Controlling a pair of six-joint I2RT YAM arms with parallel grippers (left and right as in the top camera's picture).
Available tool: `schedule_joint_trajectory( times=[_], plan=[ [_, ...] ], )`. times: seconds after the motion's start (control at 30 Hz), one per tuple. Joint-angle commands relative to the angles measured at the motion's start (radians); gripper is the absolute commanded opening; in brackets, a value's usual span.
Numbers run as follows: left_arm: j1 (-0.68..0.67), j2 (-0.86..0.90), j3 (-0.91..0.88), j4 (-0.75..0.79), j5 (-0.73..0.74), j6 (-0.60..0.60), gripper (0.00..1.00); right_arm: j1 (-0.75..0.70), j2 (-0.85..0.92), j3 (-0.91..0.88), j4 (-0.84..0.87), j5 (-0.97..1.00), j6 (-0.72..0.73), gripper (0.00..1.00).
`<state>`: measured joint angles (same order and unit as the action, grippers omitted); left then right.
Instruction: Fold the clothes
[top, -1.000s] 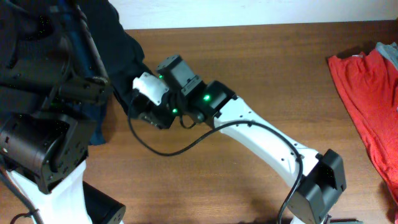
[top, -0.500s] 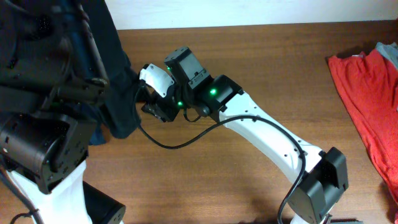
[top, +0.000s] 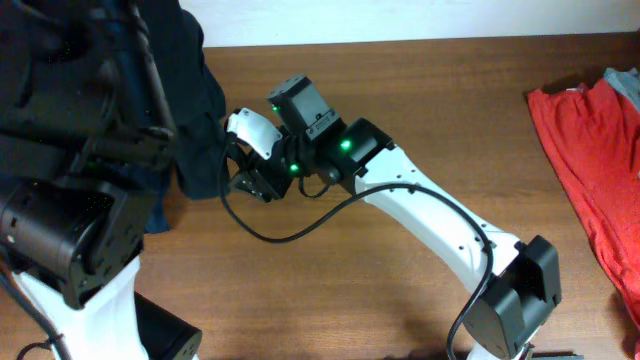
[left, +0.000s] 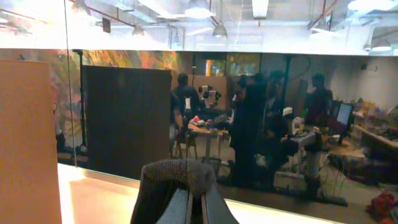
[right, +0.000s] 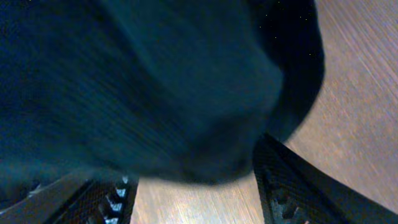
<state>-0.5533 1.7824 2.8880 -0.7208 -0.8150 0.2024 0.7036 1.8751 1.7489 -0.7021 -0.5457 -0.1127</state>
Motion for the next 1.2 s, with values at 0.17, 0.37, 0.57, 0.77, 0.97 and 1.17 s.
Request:
schedule_joint_trajectory(
  times=[0.17,0.37,0.57,0.77,0.97,1.17],
  plan=[
    [0.003,-0.002,-0.043,0.027,0.006,0.04,0.01,-0.034,-0.012,0.002,-0.043,-0.121,-0.014,0.61],
    [0.007,-0.001,-0.067,0.05,0.0,0.066,0.01,-0.02,-0.012,0.002,-0.09,-0.186,-0.014,0.61],
    [0.007,-0.002,-0.073,0.077,-0.019,0.084,0.01,-0.001,-0.012,0.002,-0.091,-0.214,-0.023,0.61],
    [0.007,-0.002,-0.073,0.086,-0.019,0.096,0.01,0.016,-0.012,0.002,-0.1,-0.215,-0.037,0.61],
    [0.007,-0.002,-0.073,0.145,-0.05,0.182,0.01,0.017,-0.012,0.002,-0.117,-0.232,-0.038,0.61],
    [0.007,-0.001,-0.073,0.147,-0.056,0.172,0.01,0.017,-0.012,0.002,-0.102,-0.24,-0.041,0.61]
  ],
)
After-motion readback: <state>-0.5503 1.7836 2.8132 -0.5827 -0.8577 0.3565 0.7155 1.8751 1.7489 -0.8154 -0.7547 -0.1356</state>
